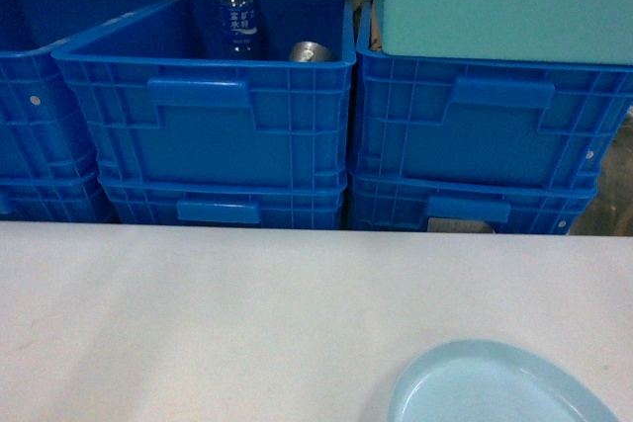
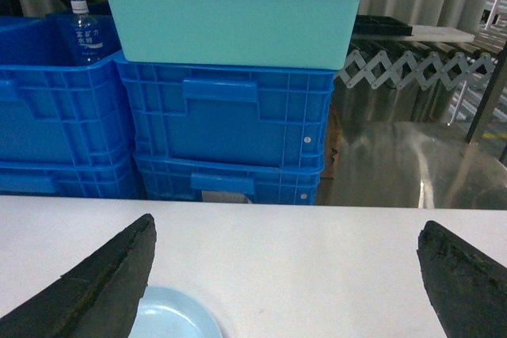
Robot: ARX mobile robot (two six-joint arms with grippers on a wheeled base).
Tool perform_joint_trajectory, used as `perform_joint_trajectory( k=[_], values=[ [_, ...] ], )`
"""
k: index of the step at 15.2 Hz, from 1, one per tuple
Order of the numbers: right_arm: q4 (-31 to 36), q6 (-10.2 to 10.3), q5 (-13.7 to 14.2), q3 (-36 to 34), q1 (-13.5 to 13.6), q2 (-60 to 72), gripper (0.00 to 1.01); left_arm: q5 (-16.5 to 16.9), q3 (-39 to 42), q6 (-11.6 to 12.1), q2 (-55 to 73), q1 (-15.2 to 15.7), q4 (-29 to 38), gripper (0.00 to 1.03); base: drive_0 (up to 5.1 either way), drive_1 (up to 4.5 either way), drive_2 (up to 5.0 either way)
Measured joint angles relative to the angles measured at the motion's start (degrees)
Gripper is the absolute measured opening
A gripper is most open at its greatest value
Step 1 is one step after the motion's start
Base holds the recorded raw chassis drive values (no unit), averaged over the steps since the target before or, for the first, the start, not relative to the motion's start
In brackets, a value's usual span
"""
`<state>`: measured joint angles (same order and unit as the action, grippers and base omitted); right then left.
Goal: Place blue tray on left shelf second layer neatly
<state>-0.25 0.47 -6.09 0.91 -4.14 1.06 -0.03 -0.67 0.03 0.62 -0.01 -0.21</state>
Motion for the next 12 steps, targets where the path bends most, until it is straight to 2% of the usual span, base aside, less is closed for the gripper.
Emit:
perform_joint_trajectory(
  k=[12],
  values=[
    [0.00,0.00,0.00,0.00,0.00,0.00,0.98,0.00,0.00,0.00,0.00,0.00,0.00,0.98,0.0,0.00,0.0]
  ],
)
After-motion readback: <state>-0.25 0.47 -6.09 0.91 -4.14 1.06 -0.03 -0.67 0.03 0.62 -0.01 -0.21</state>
